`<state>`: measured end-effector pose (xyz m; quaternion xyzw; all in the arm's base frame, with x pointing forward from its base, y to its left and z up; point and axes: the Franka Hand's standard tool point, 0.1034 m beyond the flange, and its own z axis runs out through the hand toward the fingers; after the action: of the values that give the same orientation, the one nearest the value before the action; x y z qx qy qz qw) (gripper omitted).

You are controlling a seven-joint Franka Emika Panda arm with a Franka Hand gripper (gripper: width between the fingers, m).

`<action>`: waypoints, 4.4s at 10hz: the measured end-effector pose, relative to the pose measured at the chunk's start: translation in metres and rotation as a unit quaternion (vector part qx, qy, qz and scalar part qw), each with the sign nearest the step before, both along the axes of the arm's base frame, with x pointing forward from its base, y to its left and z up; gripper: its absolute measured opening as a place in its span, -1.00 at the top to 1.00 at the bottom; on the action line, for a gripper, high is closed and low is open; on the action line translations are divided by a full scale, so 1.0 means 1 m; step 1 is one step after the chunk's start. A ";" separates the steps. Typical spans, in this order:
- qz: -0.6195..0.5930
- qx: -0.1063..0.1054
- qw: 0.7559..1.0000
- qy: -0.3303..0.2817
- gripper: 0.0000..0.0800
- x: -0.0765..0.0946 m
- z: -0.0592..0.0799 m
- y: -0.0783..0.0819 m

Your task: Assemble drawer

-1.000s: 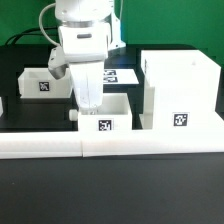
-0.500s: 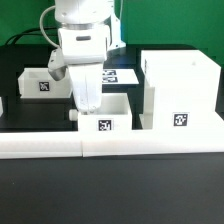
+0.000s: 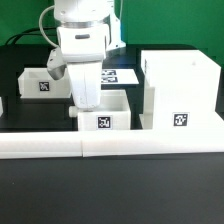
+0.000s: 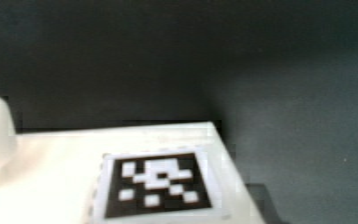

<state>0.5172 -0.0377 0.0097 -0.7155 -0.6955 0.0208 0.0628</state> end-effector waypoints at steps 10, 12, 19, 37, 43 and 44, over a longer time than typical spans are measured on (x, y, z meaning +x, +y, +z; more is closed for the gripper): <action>-0.010 -0.009 0.999 -0.049 0.89 0.006 0.017 -0.012; -0.012 -0.015 0.996 -0.082 0.89 0.003 0.013 -0.013; -0.025 -0.016 0.997 -0.071 0.89 0.001 0.010 -0.011; -0.064 -0.002 0.996 -0.060 0.89 0.012 0.005 0.024; -0.059 0.000 0.996 -0.068 0.89 0.016 0.006 0.027; -0.061 0.000 0.995 -0.078 0.89 0.016 0.006 0.027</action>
Offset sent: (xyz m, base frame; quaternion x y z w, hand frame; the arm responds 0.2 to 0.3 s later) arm -0.0110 -0.0011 0.0383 0.0114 0.0174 0.0051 0.9998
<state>0.5334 -0.0107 0.0153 -0.7560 -0.6534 -0.0390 0.0094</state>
